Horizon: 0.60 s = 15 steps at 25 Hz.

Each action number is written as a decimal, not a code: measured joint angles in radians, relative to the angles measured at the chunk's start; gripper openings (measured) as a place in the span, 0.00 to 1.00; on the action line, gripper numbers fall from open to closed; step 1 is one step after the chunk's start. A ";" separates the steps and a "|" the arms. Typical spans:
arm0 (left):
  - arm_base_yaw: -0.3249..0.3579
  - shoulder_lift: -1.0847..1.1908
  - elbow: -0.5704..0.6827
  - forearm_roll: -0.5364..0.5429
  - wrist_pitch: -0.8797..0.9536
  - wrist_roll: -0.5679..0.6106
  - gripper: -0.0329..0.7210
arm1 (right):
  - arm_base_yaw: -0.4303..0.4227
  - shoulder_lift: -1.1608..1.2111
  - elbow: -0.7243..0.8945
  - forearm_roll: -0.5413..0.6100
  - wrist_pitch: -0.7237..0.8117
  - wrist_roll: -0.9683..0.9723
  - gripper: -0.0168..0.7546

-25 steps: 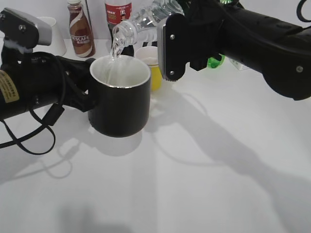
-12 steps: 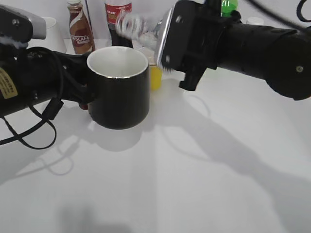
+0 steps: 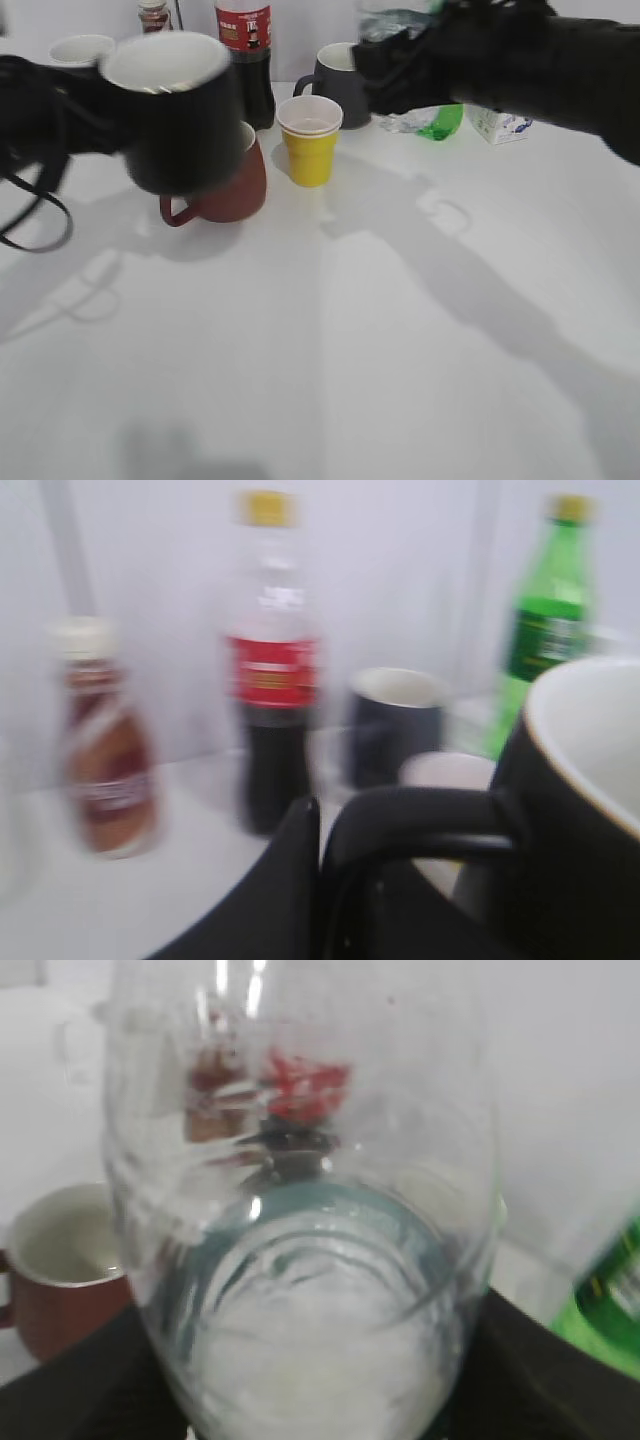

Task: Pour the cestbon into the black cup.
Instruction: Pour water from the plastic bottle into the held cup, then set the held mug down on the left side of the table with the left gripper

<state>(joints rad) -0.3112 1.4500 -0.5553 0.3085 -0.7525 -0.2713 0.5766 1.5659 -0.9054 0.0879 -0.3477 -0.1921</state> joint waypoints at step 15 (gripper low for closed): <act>0.333 0.250 0.000 -0.107 -0.281 0.061 0.09 | -0.104 0.000 0.110 0.015 0.030 0.103 0.62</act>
<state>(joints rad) 0.0216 1.7000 -0.5553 0.2012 -1.0330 -0.2098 0.4724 1.5658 -0.7955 0.1030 -0.3180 -0.0892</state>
